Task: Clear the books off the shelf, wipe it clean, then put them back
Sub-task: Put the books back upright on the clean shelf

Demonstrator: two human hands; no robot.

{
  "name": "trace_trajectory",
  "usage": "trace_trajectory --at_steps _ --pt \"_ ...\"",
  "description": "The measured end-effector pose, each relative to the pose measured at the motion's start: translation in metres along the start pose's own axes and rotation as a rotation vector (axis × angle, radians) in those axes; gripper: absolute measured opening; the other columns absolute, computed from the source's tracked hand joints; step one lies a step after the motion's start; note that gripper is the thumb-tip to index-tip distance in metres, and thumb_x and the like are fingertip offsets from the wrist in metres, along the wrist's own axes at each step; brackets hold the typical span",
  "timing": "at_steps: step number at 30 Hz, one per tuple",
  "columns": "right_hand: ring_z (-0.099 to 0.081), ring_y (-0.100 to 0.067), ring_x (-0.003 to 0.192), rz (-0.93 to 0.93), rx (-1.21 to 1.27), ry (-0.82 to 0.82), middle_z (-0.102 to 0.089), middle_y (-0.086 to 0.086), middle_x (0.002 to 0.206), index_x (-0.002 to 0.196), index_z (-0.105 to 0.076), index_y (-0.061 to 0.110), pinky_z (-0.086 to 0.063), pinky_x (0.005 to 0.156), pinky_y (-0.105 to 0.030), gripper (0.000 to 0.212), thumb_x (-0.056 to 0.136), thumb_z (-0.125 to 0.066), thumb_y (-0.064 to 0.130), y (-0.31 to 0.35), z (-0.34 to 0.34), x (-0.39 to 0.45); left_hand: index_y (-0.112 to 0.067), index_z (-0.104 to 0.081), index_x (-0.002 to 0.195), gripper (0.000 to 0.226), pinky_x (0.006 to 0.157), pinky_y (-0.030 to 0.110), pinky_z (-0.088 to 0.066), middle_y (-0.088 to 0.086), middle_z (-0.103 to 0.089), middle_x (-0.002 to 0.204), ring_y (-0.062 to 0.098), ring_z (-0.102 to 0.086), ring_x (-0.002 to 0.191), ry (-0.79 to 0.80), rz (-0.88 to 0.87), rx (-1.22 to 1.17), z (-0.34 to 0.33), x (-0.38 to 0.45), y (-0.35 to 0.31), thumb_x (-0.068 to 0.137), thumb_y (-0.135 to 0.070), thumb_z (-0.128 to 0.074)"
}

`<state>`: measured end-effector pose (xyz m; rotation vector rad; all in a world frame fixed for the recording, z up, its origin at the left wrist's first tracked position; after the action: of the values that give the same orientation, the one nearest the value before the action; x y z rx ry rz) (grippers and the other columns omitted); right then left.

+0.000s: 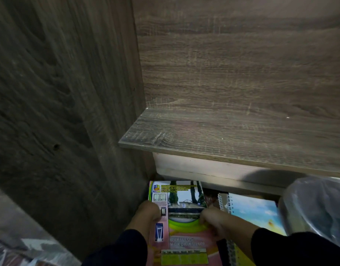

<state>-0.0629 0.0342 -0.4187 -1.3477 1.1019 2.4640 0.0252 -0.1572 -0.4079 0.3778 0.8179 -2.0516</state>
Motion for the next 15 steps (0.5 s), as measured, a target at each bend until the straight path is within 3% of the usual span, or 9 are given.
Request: trace_trajectory --at_steps 2,4,5,7,9,10,11,13,15 --pt "-0.047 -0.024 0.086 0.007 0.009 0.023 -0.034 -0.015 0.110 0.144 -0.015 0.005 -0.038 0.054 -0.022 0.073 0.081 -0.053 0.005 -0.003 0.000 0.002 0.000 -0.047 0.135 0.039 0.074 0.017 -0.053 0.011 -0.054 0.137 0.017 -0.062 0.106 -0.014 -0.033 0.118 0.000 0.004 0.000 0.097 -0.010 -0.045" --pt "-0.046 -0.025 0.086 0.034 0.038 0.005 -0.038 -0.015 0.109 0.144 -0.019 0.003 -0.039 0.055 -0.026 0.074 0.079 -0.055 0.004 -0.003 -0.001 0.001 0.000 -0.046 0.136 0.038 0.087 0.020 -0.052 0.013 -0.052 0.138 0.011 -0.060 0.085 0.022 -0.039 0.093 0.008 -0.003 -0.002 0.100 -0.010 -0.040" --pt "-0.046 -0.025 0.085 0.034 0.045 -0.004 -0.039 -0.015 0.107 0.142 -0.024 0.002 -0.040 0.058 -0.027 0.070 0.079 -0.055 0.004 -0.001 0.000 -0.006 0.000 -0.045 0.137 0.038 0.095 0.025 -0.049 0.015 -0.050 0.139 0.013 -0.061 0.092 0.005 -0.114 0.193 0.008 -0.005 -0.009 0.102 -0.010 -0.035" --pt "-0.046 -0.023 0.080 0.062 0.026 0.002 -0.042 -0.014 0.102 0.131 -0.037 -0.001 -0.042 0.065 -0.030 0.053 0.081 -0.054 0.002 0.003 0.001 -0.012 0.001 -0.044 0.136 0.038 0.100 0.031 -0.043 0.019 -0.047 0.140 0.026 -0.054 0.120 0.000 -0.113 0.067 0.021 -0.012 -0.024 0.103 -0.013 -0.032" --pt "-0.046 -0.020 0.072 0.077 0.013 -0.002 -0.043 -0.011 0.087 0.111 -0.047 0.000 -0.042 0.064 -0.031 0.027 0.085 -0.052 0.004 0.008 0.004 -0.022 0.000 -0.046 0.135 0.038 0.081 0.023 -0.052 0.017 -0.051 0.137 0.028 -0.055 0.121 -0.087 -0.080 -0.143 0.027 -0.009 -0.033 0.102 -0.017 -0.036" --pt "-0.045 -0.019 0.066 0.078 0.001 0.008 -0.041 -0.008 0.078 0.099 -0.049 0.003 -0.041 0.061 -0.030 0.012 0.088 -0.050 0.007 0.009 0.004 -0.024 0.000 -0.048 0.134 0.038 0.065 0.018 -0.054 0.016 -0.055 0.135 0.026 -0.059 0.114 -0.069 -0.053 -0.167 0.032 -0.011 -0.039 0.102 -0.018 -0.037" --pt "-0.043 -0.017 0.060 0.078 -0.016 0.010 -0.040 -0.007 0.072 0.088 -0.048 0.007 -0.039 0.057 -0.028 0.005 0.090 -0.049 0.011 0.010 0.005 -0.029 0.000 -0.049 0.133 0.039 0.059 0.017 -0.053 0.015 -0.056 0.133 0.025 -0.062 0.109 -0.097 -0.040 -0.143 0.037 -0.018 -0.047 0.102 -0.020 -0.038" --pt "-0.040 -0.016 0.052 0.098 -0.025 -0.009 -0.041 -0.005 0.066 0.078 -0.046 0.011 -0.035 0.053 -0.024 0.016 0.093 -0.044 0.014 0.011 0.008 -0.028 -0.003 -0.049 0.134 0.044 0.083 0.024 -0.054 0.013 -0.055 0.135 0.025 -0.058 0.118 -0.117 -0.066 0.082 0.048 -0.025 -0.055 0.101 -0.031 -0.040" --pt "-0.040 -0.016 0.053 0.151 -0.016 -0.043 -0.046 -0.008 0.070 0.082 -0.050 0.009 -0.035 0.054 -0.020 0.018 0.096 -0.039 0.012 0.013 0.013 -0.031 -0.006 -0.048 0.136 0.050 0.102 0.031 -0.045 0.011 -0.050 0.140 0.025 -0.051 0.127 -0.179 -0.016 0.121 0.059 -0.027 -0.056 0.098 -0.038 -0.044"
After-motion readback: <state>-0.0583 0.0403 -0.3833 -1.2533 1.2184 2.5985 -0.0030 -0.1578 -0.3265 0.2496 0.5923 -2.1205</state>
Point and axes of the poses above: each hand's wrist, its own x-axis towards the middle knuckle, its own z-axis out of the back of the hand, y = z × x, the point moved 3 cm from there along x, towards the middle knuckle
